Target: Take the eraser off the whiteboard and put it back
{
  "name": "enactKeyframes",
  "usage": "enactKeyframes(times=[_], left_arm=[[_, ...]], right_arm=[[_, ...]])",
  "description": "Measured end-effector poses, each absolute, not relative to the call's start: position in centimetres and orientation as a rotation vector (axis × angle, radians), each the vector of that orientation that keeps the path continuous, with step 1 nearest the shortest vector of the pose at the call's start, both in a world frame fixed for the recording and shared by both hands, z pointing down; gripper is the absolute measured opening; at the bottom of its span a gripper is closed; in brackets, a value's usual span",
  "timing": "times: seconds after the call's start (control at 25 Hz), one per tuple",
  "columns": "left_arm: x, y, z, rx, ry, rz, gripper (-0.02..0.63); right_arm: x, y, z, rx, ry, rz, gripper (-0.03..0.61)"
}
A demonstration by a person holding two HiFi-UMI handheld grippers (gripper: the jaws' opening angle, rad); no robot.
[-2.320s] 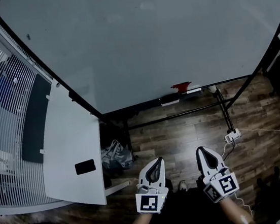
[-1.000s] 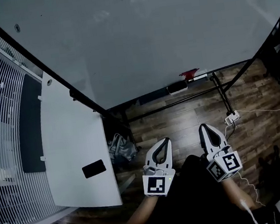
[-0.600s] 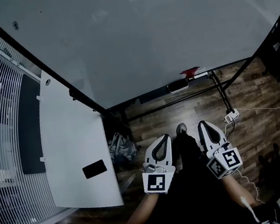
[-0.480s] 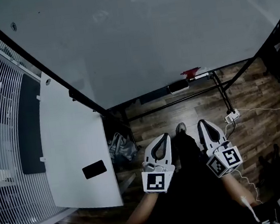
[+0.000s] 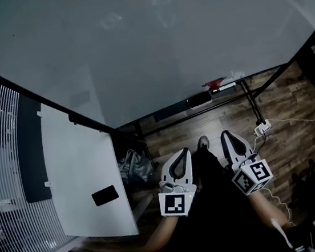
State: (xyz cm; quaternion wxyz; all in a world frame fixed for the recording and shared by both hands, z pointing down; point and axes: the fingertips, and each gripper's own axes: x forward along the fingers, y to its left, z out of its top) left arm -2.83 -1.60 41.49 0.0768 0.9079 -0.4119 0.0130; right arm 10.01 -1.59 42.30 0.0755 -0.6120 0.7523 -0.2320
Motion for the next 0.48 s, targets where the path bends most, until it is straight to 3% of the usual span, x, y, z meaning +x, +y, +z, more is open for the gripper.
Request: enactKeyframes(times=[0.48], left_arm=[[-1.3,-5.3,42.6,2.681,-1.235,0.097,0.006]], right_arm=[[11.7,-5.5,46.5,-1.83,2.189,-0.876,0.015]])
